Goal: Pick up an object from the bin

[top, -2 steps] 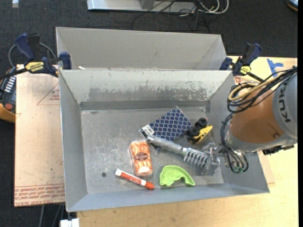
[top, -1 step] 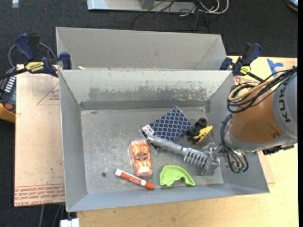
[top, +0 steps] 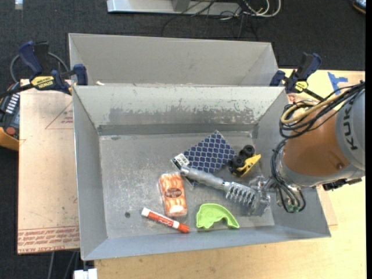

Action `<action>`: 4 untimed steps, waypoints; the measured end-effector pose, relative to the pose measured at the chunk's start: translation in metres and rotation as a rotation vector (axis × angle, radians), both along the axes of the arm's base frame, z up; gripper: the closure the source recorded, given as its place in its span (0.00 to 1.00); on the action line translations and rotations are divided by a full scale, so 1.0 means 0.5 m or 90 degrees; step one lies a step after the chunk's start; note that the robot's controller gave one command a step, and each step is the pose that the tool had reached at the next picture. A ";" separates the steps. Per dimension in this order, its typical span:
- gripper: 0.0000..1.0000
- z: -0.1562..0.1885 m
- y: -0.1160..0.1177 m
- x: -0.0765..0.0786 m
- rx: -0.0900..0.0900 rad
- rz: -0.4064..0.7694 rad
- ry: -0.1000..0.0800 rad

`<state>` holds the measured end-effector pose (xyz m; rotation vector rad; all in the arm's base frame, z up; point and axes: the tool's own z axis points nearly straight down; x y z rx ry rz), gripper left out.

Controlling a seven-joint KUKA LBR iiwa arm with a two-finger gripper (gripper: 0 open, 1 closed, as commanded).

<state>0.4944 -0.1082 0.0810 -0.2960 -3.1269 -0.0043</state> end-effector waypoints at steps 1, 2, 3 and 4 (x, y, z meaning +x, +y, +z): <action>1.00 0.035 0.000 0.000 0.000 0.000 0.000; 1.00 0.049 0.000 0.002 0.000 0.000 -0.002; 1.00 0.065 0.000 -0.001 0.001 0.000 0.001; 1.00 0.089 0.000 0.001 0.000 0.000 -0.001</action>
Offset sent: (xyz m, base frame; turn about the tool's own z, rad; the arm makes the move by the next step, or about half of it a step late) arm -0.0001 0.0000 0.0340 0.0000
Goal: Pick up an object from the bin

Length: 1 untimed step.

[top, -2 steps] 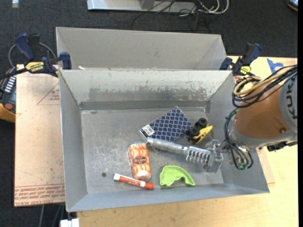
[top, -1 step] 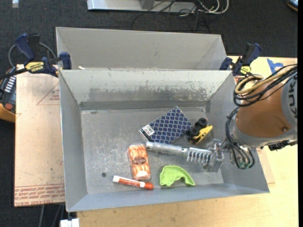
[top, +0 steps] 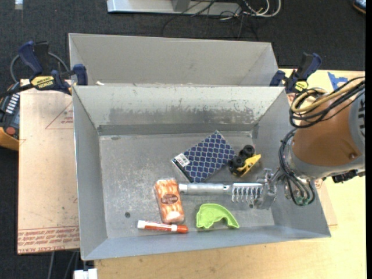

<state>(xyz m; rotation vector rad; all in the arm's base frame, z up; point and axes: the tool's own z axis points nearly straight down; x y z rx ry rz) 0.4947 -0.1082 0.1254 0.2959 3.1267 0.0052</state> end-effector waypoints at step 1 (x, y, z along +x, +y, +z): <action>1.00 0.036 0.001 -0.003 0.001 0.000 0.005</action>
Offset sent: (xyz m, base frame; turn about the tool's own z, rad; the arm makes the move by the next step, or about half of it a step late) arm -0.0001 -0.0001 0.0097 0.0000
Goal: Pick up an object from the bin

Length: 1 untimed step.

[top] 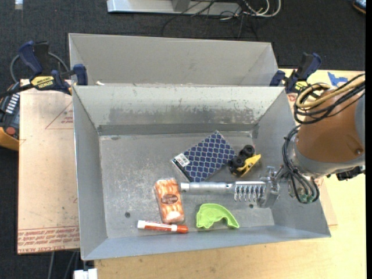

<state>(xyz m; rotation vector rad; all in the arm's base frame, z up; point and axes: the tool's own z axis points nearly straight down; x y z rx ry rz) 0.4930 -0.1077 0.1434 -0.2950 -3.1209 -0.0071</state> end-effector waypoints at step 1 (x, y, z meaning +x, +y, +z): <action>1.00 0.045 -0.001 0.003 -0.001 0.000 -0.004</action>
Offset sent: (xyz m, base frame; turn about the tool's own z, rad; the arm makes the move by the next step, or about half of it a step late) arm 0.0000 0.0000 0.0262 0.0000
